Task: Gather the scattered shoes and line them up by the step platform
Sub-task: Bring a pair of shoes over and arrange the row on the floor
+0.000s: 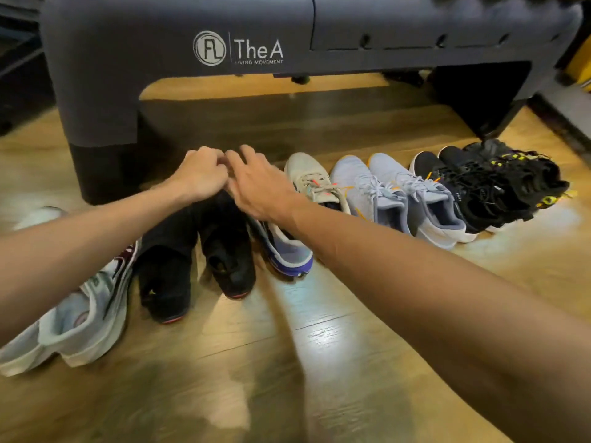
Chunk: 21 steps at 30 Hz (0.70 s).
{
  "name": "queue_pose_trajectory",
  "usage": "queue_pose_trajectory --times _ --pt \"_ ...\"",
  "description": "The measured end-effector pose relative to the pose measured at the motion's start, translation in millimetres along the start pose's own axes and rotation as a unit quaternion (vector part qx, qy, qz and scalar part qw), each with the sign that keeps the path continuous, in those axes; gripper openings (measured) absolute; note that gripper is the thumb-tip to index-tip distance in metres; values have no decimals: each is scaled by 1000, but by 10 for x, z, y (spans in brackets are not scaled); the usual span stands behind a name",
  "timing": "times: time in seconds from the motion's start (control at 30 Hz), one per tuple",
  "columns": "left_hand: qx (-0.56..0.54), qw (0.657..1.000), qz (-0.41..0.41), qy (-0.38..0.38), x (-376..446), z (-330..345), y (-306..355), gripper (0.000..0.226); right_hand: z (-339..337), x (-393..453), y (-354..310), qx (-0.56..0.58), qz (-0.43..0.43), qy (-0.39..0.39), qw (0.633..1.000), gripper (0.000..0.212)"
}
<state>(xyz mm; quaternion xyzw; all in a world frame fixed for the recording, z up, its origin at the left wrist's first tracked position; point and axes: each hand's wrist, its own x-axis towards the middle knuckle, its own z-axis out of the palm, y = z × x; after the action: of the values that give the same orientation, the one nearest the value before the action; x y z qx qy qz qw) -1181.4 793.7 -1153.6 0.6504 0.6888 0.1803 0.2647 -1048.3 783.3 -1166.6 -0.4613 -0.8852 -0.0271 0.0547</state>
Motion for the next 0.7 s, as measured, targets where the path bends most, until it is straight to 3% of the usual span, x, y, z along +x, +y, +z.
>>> queue_pose_trajectory --times 0.13,0.2,0.23,0.3,0.37,0.4,0.5,0.53,0.6,0.7 --pt "-44 993 93 58 -95 202 416 39 -242 -276 735 -84 104 97 986 51" --pt "-20 989 141 29 -171 338 635 54 -305 -587 1233 -113 257 148 948 50" --pt "-4 986 169 12 -223 428 760 60 -305 -791 1441 -119 373 157 907 52" --pt "26 973 230 -15 -343 651 1038 72 -289 -1244 1713 -67 602 143 783 59" --pt "66 958 275 -41 -461 924 1302 83 -261 -1650 1875 37 753 118 646 66" --pt "87 951 290 -59 -511 1072 1414 88 -233 -1819 1972 82 781 84 613 66" --pt "164 930 314 -94 -603 1470 1618 95 -176 -2018 2077 213 704 -87 672 50" --pt "199 923 315 -100 -607 1575 1652 95 -194 -1990 2069 246 690 -107 672 45" --pt "260 910 308 -102 -592 1735 1684 93 -173 -1870 2023 252 648 -112 710 41" --pt "291 900 315 -79 -612 1876 1680 71 -83 -1824 1930 206 665 -13 718 38"
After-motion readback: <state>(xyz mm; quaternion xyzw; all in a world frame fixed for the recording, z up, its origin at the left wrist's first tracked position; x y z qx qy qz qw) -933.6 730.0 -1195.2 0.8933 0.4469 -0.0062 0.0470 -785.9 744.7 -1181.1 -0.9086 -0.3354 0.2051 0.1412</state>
